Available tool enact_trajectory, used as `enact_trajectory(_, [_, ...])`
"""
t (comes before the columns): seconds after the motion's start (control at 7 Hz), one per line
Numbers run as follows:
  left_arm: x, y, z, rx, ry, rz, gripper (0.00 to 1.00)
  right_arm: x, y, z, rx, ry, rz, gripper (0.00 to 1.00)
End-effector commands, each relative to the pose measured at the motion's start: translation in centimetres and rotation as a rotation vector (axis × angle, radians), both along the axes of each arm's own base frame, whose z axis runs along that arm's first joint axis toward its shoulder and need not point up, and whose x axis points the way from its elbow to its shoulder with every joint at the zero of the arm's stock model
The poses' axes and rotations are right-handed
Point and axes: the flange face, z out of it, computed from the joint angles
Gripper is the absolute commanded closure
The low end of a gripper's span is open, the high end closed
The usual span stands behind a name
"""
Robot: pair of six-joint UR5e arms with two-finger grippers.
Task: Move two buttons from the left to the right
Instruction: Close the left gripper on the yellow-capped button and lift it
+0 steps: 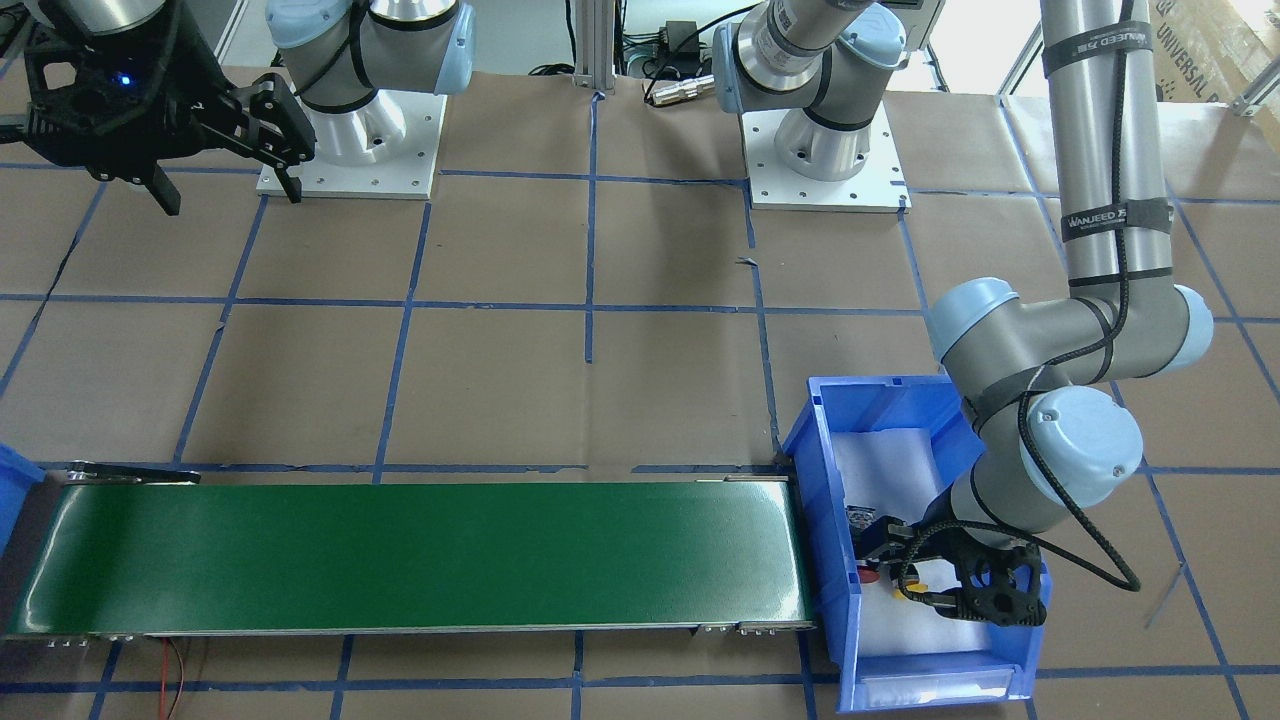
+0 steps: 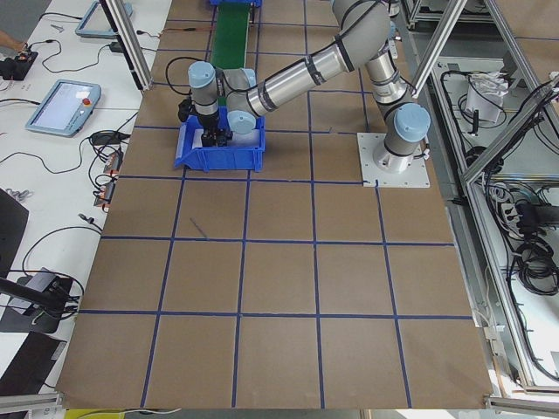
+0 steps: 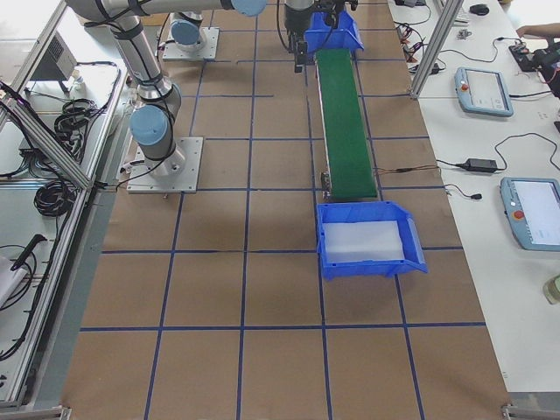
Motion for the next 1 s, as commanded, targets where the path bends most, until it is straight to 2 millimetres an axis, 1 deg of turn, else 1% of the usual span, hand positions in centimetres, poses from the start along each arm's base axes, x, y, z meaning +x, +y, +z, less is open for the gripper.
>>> enact_trajectory(0.0, [0.0,0.0,-0.1,-0.001,-0.001,0.003,0.26,0.0,0.0,0.0,0.002,0.0,-0.001,0.0])
enact_trajectory(0.29, [0.0,0.0,-0.1,-0.001,-0.001,0.005,0.34,0.0,0.0,0.0,0.0,0.0,-0.001,0.0])
enact_trajectory(0.43, [-0.1,0.0,-0.1,-0.001,-0.001,0.005,0.43,0.1,0.0,0.0,0.002,0.0,0.0,0.0])
enact_trajectory(0.57, [-0.1,-0.1,0.0,-0.003,-0.003,0.006,0.54,0.1,0.1,0.1,0.0,0.0,0.0,0.0])
enact_trajectory(0.71, [-0.5,-0.2,0.3,-0.02,-0.006,0.003,0.67,0.1,0.0,0.1,-0.001,0.0,0.002,0.0])
enact_trajectory(0.86, [-0.9,-0.8,1.9,-0.05,-0.01,-0.001,0.68,0.1,0.0,0.0,0.0,0.0,0.003,0.0])
